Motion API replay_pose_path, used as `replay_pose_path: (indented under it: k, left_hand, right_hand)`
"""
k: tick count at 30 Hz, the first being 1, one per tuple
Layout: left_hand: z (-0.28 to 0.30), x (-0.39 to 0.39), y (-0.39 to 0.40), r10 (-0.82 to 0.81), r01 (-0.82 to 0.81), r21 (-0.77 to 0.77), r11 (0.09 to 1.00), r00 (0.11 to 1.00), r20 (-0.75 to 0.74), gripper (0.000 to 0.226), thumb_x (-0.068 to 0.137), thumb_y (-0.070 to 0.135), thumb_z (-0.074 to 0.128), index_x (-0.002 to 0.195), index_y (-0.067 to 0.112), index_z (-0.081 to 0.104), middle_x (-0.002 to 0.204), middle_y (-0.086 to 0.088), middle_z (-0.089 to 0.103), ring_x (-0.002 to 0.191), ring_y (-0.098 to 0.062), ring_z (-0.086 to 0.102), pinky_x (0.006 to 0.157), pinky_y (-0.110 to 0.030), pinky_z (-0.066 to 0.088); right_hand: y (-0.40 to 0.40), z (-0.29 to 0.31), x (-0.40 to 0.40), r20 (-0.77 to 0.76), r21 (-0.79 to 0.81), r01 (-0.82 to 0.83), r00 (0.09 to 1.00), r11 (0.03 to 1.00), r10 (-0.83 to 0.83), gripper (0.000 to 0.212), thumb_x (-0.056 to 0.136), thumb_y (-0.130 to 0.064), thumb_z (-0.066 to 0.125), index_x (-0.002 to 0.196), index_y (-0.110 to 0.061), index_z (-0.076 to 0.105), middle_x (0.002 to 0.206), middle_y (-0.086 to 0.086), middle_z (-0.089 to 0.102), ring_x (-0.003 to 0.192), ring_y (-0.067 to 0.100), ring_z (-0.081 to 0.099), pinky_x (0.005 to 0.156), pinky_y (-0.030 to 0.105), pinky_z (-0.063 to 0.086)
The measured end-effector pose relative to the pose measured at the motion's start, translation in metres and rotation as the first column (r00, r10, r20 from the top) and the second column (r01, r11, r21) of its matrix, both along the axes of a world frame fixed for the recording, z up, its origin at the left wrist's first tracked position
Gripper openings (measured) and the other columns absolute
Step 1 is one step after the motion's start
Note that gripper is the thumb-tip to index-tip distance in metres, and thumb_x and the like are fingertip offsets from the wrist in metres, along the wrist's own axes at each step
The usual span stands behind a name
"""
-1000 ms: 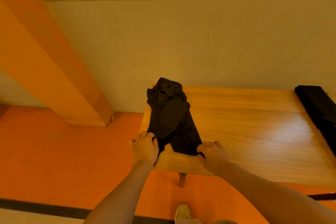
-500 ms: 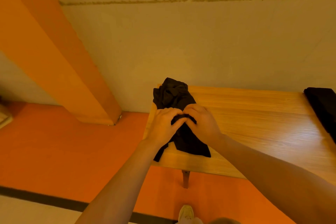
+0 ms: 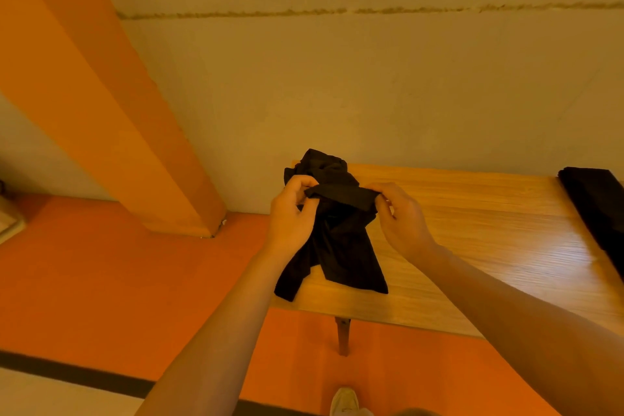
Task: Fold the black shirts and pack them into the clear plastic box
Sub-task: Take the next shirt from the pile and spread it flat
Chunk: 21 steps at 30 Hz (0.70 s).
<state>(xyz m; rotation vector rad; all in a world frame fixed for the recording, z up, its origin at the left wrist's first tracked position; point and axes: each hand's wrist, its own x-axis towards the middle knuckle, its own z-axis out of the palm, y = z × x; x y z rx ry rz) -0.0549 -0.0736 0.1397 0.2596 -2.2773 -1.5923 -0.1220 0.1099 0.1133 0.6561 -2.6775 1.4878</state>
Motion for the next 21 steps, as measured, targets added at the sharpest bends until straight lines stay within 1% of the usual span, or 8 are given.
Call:
replay_pose_path:
  k: [4,8,10,13,15,17,18,21]
  left_hand:
    - [0.000,-0.002,0.008,0.012,-0.012,-0.020,1.000,0.999,-0.032,0.022,0.094,0.007,0.055,0.099,0.028,0.058,0.096,0.010,0.063,0.090,-0.005,0.062,0.080,-0.018,0.052]
    - [0.005,0.002,0.016,-0.057,0.053,-0.066,0.996,0.997,-0.058,0.019,0.094,0.013,0.058,0.099,0.031,0.062,0.093,0.022,0.063,0.091,0.006,0.061,0.080,-0.014,0.050]
    - [0.005,0.002,0.017,-0.063,0.057,-0.081,0.995,0.996,-0.067,0.014,0.095,0.017,0.058,0.101,0.027,0.064,0.093,0.021,0.065,0.092,0.005,0.062,0.081,-0.015,0.051]
    - [0.006,0.001,0.016,-0.068,0.061,-0.109,0.992,0.996,-0.064,0.012,0.095,0.024,0.058,0.104,0.027,0.066,0.094,0.021,0.065,0.094,0.002,0.063,0.081,-0.017,0.052]
    - [0.007,0.002,0.016,-0.081,0.071,-0.121,0.990,0.994,-0.079,0.013,0.095,0.024,0.057,0.104,0.028,0.065,0.095,0.021,0.065,0.096,0.002,0.063,0.083,-0.017,0.052]
    - [0.007,0.005,0.014,-0.077,0.066,-0.117,0.991,0.993,-0.093,0.013,0.095,0.023,0.057,0.105,0.027,0.065,0.097,0.021,0.065,0.097,0.002,0.062,0.083,-0.017,0.052]
    - [0.006,0.005,0.013,-0.065,0.055,-0.110,0.992,0.993,-0.093,0.015,0.096,0.022,0.056,0.107,0.024,0.065,0.098,0.019,0.065,0.097,0.001,0.062,0.084,-0.018,0.052]
    - [0.000,0.003,0.004,-0.011,0.002,-0.107,0.994,0.997,-0.081,0.020,0.099,0.020,0.050,0.114,0.018,0.064,0.101,0.015,0.063,0.098,-0.001,0.061,0.085,-0.020,0.052]
  right_hand:
    - [-0.005,0.008,0.007,0.083,-0.045,0.012,0.997,0.999,-0.008,0.028,0.097,-0.007,0.051,0.122,-0.019,0.058,0.117,-0.006,0.055,0.096,0.003,0.053,0.069,0.005,0.043]
    - [-0.012,0.018,0.018,0.038,-0.078,-0.156,0.987,0.985,0.159,0.030,0.089,-0.017,0.065,0.117,-0.025,0.058,0.107,-0.015,0.057,0.095,-0.001,0.057,0.078,0.013,0.046]
    - [-0.017,0.020,0.023,0.008,-0.040,-0.243,0.970,0.969,0.244,0.032,0.086,-0.026,0.069,0.115,-0.027,0.058,0.104,-0.012,0.060,0.094,0.002,0.059,0.079,0.016,0.049]
    - [-0.027,0.016,0.030,0.014,0.053,-0.224,0.975,0.973,0.224,0.023,0.088,-0.033,0.065,0.107,-0.021,0.063,0.093,-0.007,0.065,0.082,0.007,0.061,0.071,0.021,0.052]
    - [-0.029,0.012,0.032,0.049,0.072,-0.193,0.981,0.979,0.189,0.012,0.094,-0.030,0.057,0.097,-0.019,0.063,0.081,-0.006,0.062,0.072,0.008,0.059,0.063,0.023,0.050]
    - [-0.026,0.007,0.033,0.116,0.069,-0.173,0.980,0.983,0.164,0.015,0.098,-0.025,0.051,0.098,-0.017,0.063,0.082,-0.001,0.063,0.074,0.014,0.060,0.065,0.028,0.051]
    - [-0.024,0.005,0.033,0.139,0.077,-0.165,0.978,0.983,0.153,0.017,0.099,-0.024,0.049,0.102,-0.016,0.063,0.087,0.002,0.065,0.078,0.016,0.061,0.067,0.028,0.051]
    - [-0.016,-0.001,0.028,0.147,0.121,-0.152,0.980,0.981,0.133,0.020,0.099,-0.021,0.050,0.112,-0.014,0.063,0.098,0.001,0.065,0.085,0.009,0.057,0.066,0.012,0.043]
